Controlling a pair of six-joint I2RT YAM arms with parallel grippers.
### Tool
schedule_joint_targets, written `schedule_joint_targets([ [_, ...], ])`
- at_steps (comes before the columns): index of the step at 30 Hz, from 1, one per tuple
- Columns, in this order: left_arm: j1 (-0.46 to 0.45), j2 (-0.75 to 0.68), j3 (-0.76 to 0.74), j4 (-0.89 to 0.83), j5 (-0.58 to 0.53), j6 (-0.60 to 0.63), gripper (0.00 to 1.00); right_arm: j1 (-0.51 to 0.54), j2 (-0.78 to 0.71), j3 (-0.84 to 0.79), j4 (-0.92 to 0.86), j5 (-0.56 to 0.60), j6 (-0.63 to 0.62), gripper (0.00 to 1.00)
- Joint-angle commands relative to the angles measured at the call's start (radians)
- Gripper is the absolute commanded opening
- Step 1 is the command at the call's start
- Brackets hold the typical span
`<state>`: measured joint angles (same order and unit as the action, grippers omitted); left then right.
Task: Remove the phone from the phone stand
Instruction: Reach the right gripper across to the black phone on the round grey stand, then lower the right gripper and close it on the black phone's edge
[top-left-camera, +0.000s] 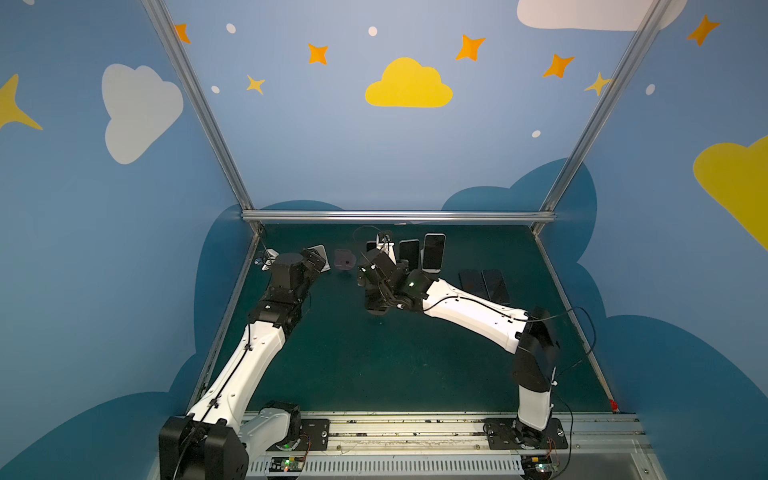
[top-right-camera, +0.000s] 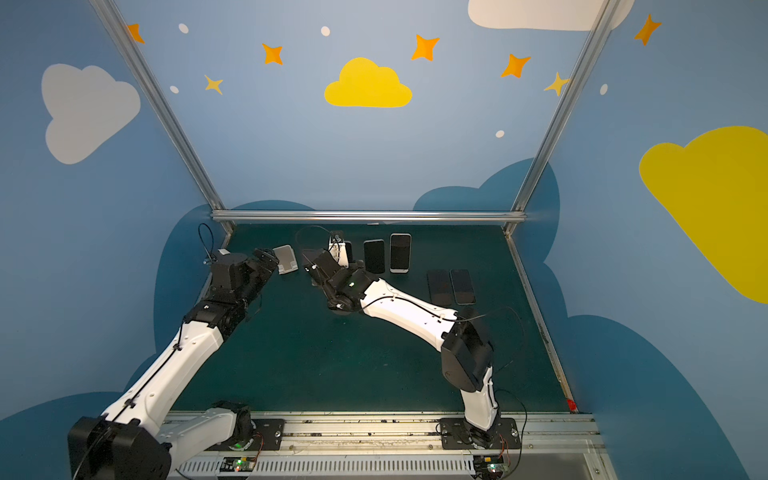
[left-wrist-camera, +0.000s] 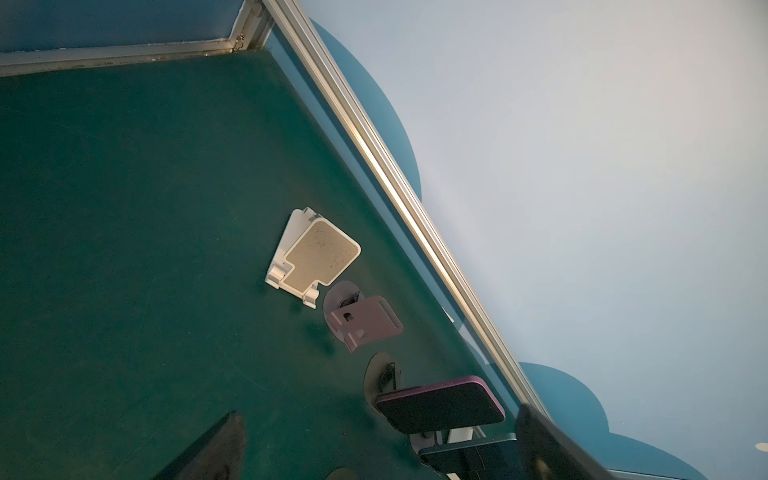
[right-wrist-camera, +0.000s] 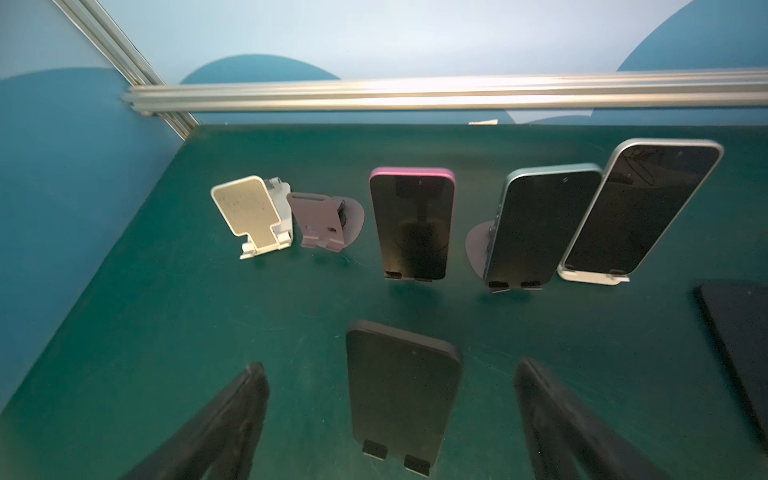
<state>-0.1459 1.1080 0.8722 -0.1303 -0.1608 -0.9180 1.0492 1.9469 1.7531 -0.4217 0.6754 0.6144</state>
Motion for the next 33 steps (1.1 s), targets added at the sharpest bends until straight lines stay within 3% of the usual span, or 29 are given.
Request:
schedule_joint_targets([
  [1,0.003,-0.001,0.008,0.015,0.014,-0.004,1.0,0.005,0.064,0.085,-0.056,0.063,0.057,0.93],
  [6,0.003,-0.008,0.008,0.013,0.015,-0.003,1.0,0.002,0.137,0.177,-0.13,0.064,0.092,0.93],
  [33,0.024,0.033,0.021,0.024,0.106,-0.022,1.0,-0.036,0.159,0.092,-0.069,-0.023,0.137,0.93],
])
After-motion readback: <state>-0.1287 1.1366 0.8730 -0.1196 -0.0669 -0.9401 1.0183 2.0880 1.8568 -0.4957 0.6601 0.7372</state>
